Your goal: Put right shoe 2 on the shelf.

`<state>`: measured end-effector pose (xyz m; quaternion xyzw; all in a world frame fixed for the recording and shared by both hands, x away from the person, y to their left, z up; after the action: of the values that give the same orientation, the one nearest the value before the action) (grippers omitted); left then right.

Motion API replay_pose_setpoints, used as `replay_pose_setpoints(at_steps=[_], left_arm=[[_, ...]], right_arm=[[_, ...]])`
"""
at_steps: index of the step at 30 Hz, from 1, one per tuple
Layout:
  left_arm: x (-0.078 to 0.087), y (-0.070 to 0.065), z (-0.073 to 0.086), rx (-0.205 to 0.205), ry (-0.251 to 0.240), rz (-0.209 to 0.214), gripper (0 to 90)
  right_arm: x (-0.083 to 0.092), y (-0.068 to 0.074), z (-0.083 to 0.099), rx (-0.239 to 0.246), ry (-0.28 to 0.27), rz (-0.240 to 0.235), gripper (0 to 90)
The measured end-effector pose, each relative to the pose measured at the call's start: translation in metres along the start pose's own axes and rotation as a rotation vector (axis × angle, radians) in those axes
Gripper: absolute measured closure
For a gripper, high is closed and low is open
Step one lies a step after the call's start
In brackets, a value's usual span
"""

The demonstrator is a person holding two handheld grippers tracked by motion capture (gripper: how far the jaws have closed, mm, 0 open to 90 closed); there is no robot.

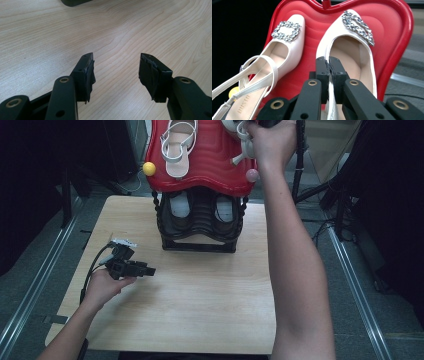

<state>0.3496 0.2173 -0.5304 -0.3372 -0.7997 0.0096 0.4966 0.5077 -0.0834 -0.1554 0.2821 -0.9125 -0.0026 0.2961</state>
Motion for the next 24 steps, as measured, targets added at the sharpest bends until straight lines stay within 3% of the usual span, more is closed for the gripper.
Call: replay_pose_setpoints(at_steps=[5,16,24], left_arm=[[0.0,-0.001,0.0,-0.004,0.001,0.0,46.3],[0.0,0.0,0.0,-0.005,0.008,-0.003,46.3],[0.0,-0.001,0.0,-0.004,0.006,-0.001,46.3]], right_arm=[[-0.009,0.009,0.006,0.042,0.017,0.021,88.3],[-0.027,0.02,0.022,0.07,0.007,0.019,88.1],[-0.036,0.025,0.031,0.046,0.012,0.02,88.0]])
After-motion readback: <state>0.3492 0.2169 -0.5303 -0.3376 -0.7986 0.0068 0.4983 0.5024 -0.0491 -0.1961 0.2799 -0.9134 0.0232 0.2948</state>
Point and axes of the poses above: each handheld gripper's, and its own axes: x roughly backward along the jaws, z roughly out of its underside, y roughly to its left, the point moved 5 cm from there along -x, roughly forward along the jaws, and after that the axes turned 4 degrees about y, right-handed, at the moved point
